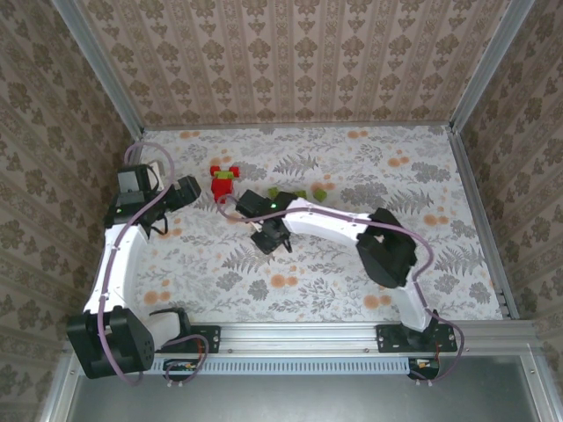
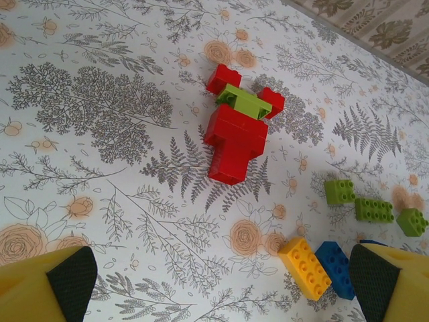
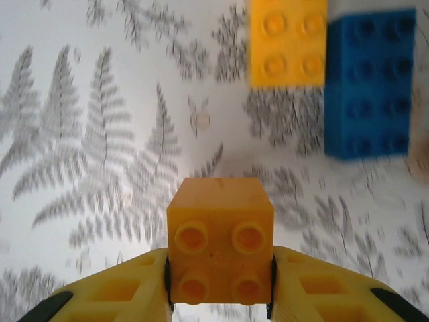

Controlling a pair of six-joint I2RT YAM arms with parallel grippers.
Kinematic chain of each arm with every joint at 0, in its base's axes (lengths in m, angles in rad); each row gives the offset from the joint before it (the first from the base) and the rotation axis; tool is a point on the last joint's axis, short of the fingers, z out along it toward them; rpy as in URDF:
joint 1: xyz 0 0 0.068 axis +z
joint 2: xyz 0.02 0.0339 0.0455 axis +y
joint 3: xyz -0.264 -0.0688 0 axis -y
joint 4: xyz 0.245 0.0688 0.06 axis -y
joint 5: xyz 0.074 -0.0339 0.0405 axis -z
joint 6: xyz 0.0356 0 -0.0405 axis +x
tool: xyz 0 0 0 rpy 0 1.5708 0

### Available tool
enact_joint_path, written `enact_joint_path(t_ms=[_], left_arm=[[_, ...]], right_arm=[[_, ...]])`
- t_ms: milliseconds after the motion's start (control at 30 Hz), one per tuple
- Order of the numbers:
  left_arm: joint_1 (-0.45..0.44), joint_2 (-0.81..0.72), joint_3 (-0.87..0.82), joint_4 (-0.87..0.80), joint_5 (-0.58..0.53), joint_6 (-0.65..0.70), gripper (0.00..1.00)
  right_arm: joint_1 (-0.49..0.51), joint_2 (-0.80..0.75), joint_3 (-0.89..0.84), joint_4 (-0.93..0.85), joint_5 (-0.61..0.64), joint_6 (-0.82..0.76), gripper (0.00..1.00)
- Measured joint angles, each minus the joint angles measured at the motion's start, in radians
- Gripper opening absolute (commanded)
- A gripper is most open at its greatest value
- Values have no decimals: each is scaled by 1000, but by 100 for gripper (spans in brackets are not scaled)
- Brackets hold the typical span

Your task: Assemble a carrot with lego

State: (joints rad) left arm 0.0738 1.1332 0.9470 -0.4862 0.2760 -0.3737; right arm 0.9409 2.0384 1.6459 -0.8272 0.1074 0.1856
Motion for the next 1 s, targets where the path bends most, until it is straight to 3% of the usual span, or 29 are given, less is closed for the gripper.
enact_joint_path(t_ms=[167,400,800,1000], left_arm=[[0,3,0,0,0,0,100],[0,7,0,0,0,0,100],[-1,19,0,0,0,3,100],[-1,21,0,0,0,4,100]], right_arm=[[2,-159,-203,55,-2,19,37],[9,-193,-376,136,-3,53,36],[30,-204,-433,216,-2,84,44],[32,-209,-448,219,-2,88,58]])
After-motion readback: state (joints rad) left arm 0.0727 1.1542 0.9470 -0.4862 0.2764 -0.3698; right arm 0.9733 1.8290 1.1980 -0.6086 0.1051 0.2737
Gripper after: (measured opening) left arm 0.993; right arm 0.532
